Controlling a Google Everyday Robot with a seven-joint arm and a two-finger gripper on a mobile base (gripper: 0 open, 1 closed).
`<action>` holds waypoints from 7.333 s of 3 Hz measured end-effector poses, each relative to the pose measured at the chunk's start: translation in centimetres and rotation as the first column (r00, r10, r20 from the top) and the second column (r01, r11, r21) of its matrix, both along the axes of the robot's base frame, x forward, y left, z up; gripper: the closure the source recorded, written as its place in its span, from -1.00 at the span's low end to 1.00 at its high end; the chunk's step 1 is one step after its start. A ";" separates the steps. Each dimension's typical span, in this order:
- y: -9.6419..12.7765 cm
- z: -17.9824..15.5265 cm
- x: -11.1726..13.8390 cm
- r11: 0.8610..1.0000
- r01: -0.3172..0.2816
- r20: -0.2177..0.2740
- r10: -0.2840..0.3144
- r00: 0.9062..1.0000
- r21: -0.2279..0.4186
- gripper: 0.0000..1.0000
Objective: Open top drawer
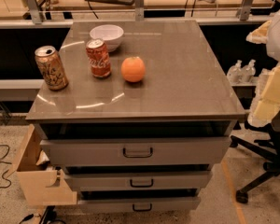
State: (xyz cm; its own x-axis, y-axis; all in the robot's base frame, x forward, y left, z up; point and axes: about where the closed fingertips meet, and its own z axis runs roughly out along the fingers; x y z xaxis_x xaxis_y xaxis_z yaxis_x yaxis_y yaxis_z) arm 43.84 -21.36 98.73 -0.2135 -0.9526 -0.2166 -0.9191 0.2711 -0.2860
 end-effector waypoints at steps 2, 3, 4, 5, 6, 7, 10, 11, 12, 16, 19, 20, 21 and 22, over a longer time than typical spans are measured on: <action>0.5 -2.0 -0.1 1.000 0.002 -0.003 -0.002 1.000 -0.004 -1.00; 2.1 -5.4 0.3 1.000 -0.009 0.004 0.009 1.000 -0.026 -1.00; 4.6 -9.4 1.1 0.998 -0.044 -0.004 0.044 0.999 -0.049 -1.00; 6.6 -12.7 0.6 0.995 -0.079 -0.026 0.078 0.997 -0.057 -1.00; 6.5 -14.5 -1.6 0.993 -0.090 -0.054 0.086 0.995 -0.074 -1.00; 7.1 -16.0 -4.1 0.991 -0.109 -0.084 0.103 0.991 -0.076 -1.00; 13.0 -20.9 -5.7 0.970 -0.242 -0.127 0.241 0.962 0.010 -1.00; 14.0 -23.1 -5.5 0.968 -0.250 -0.154 0.249 0.956 0.015 -1.00; 14.9 -24.9 -5.5 0.965 -0.260 -0.168 0.259 0.951 0.015 -1.00; 19.7 -29.9 -4.9 0.939 -0.344 -0.246 0.327 0.912 -0.027 -1.00; 21.2 -32.8 -5.2 0.922 -0.386 -0.277 0.362 0.890 -0.033 -1.00; 21.9 -33.4 -5.2 0.914 -0.404 -0.289 0.380 0.879 -0.027 -1.00; 22.4 -33.9 -5.2 0.908 -0.418 -0.289 0.394 0.872 -0.024 -0.67; 22.4 -33.8 -5.3 0.907 -0.420 -0.288 0.396 0.872 -0.025 -0.17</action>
Offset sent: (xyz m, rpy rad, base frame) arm -0.0012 0.0147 -0.0636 -0.0100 0.0254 -0.0060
